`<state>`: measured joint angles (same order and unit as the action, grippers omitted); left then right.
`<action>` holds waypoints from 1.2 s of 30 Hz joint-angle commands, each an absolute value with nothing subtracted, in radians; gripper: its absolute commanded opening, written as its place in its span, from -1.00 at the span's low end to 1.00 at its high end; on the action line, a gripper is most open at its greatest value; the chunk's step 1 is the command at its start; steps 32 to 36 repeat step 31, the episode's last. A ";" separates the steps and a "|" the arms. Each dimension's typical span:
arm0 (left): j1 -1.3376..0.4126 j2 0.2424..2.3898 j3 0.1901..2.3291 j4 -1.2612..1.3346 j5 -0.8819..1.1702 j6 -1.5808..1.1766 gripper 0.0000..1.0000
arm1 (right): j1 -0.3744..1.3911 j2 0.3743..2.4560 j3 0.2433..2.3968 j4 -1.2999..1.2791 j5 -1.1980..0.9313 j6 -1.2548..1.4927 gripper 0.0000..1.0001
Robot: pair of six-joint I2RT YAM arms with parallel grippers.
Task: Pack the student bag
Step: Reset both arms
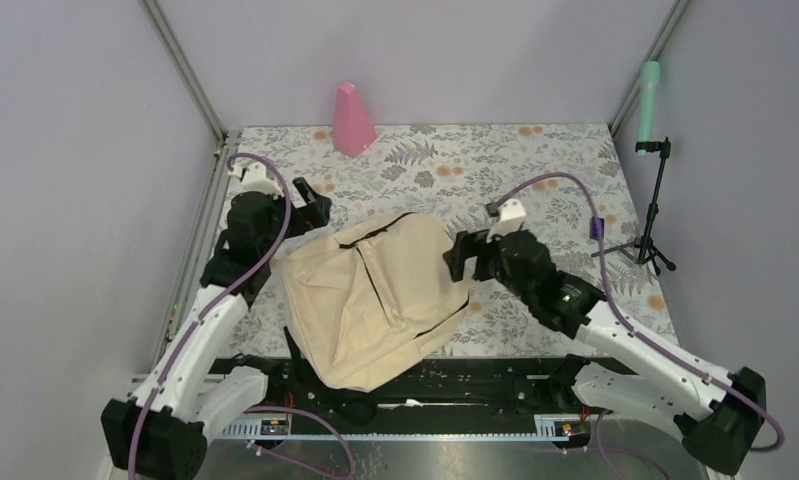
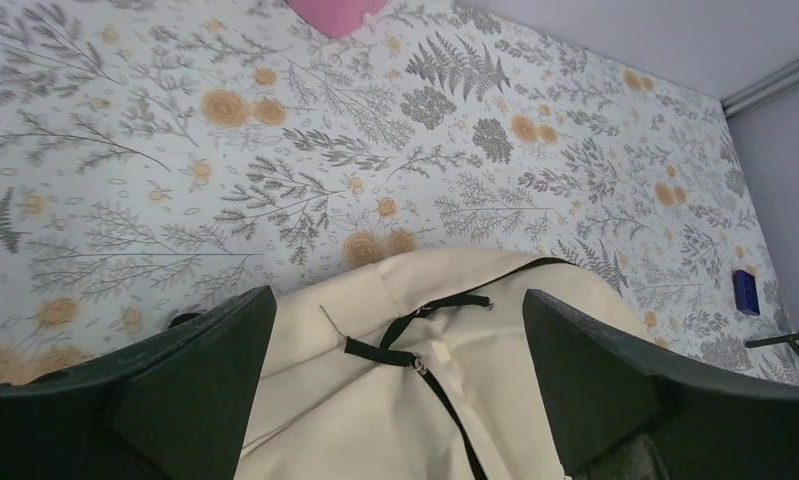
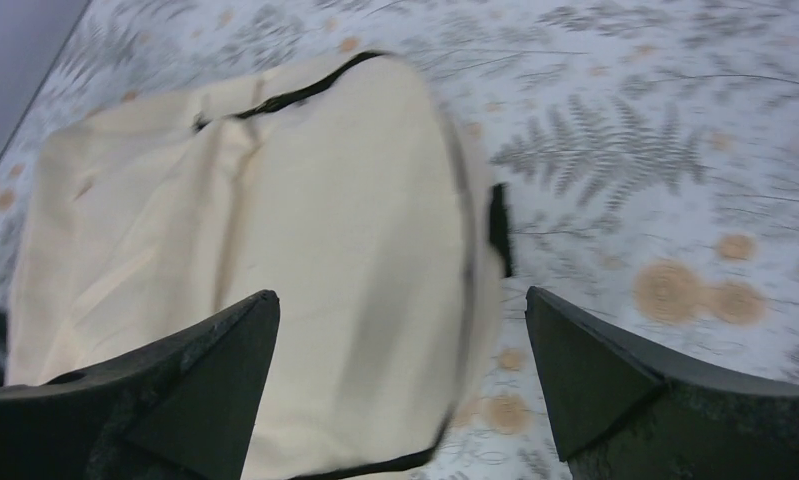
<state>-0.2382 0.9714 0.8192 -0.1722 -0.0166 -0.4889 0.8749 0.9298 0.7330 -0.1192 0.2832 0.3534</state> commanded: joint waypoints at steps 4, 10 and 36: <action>-0.238 0.712 0.829 -0.324 -0.097 -0.377 0.98 | 0.477 0.785 0.734 -0.310 0.104 0.323 0.99; -0.238 0.579 0.874 -0.416 -0.150 -0.299 0.98 | 0.320 0.661 0.785 -0.359 0.138 0.279 1.00; -0.238 0.383 0.721 -0.357 -0.174 -0.268 0.98 | 0.318 0.244 0.458 -0.015 0.356 0.117 1.00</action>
